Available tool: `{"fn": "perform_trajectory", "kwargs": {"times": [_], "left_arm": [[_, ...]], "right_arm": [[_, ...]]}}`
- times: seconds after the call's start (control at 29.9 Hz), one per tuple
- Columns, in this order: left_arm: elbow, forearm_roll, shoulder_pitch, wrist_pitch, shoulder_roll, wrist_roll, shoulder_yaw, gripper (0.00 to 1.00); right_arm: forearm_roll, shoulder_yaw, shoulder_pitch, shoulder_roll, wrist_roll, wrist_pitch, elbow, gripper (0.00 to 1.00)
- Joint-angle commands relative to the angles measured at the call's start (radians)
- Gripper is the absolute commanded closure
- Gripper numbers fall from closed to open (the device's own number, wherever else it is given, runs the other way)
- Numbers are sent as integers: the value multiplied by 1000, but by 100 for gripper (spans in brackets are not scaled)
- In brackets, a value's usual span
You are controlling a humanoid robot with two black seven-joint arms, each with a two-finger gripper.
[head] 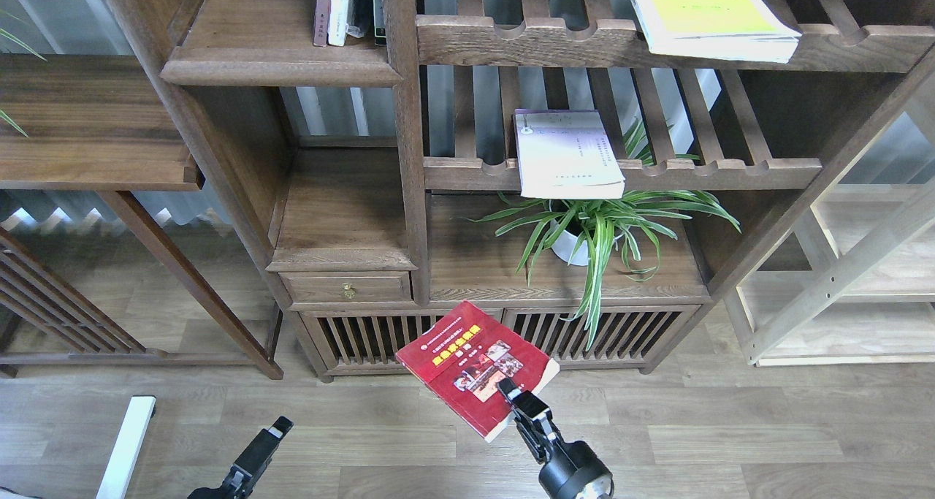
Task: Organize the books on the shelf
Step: 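Lower the red book and bring it toward the left gripper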
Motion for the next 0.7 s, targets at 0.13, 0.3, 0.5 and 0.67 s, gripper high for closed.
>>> {"fn": "perform_trajectory", "kwargs": {"times": [0.13,0.3,0.5,0.67], "left_arm": [[-59,-38,13,0,12,0,9,2],[-79,-44,4,0,14,-18,38,2],[-81,-105,-33,0,6,-23,60,2],[-79,-139,-88,0,-1,-23,104,3]], "right_arm": [[-18,-43,34,0,0,0,0,95],[-27,-61,41,0,0,0,-2,95],[-26,-93,67,0,0,0,-2,95],[-20,-130,72,0,2,0,0,95]]}}
